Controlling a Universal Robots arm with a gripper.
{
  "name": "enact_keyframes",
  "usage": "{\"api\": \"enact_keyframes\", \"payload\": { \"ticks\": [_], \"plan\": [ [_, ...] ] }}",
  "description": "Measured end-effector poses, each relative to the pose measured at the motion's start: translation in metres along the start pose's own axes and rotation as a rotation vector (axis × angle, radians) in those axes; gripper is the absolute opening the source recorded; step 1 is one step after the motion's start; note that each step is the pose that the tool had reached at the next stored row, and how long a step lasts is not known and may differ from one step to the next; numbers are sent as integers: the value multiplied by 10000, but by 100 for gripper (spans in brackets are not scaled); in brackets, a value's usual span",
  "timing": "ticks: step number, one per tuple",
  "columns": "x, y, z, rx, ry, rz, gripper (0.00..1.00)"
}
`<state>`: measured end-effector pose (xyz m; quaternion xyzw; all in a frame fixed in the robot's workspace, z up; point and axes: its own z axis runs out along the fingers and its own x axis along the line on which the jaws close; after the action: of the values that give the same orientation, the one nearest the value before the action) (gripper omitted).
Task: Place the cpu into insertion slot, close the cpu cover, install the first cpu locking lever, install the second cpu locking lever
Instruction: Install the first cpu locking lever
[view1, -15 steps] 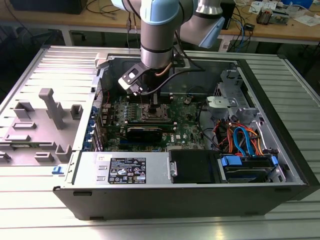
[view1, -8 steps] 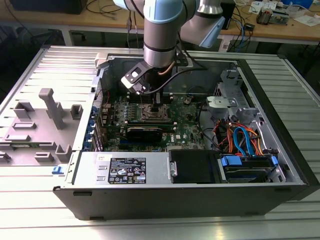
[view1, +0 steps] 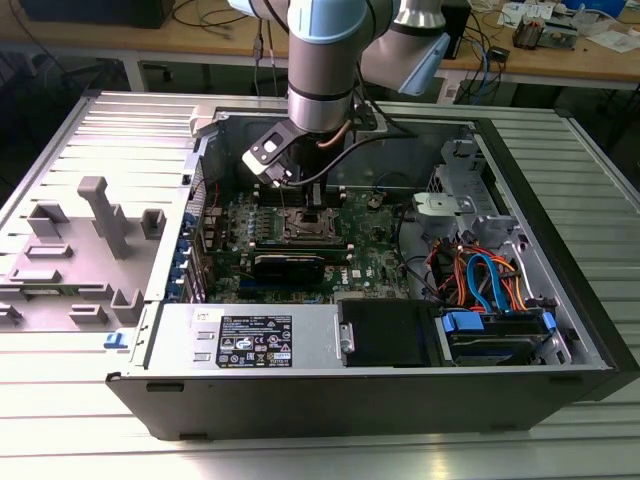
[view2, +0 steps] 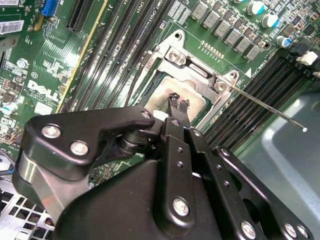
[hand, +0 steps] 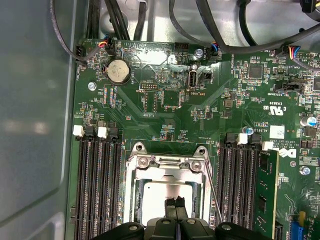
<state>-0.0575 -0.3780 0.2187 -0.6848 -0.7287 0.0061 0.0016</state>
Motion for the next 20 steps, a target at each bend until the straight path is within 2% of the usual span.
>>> {"api": "enact_keyframes", "payload": {
  "ticks": [7,8,10,11,20],
  "plan": [
    [0,0,-1,0,1,1,11],
    [-1,0,-21,2,-2,1,11],
    [-1,-1,-104,0,0,1,11],
    [-1,-2,-169,0,1,1,11],
    [-3,-5,-442,1,-3,1,11]
  ]
}}
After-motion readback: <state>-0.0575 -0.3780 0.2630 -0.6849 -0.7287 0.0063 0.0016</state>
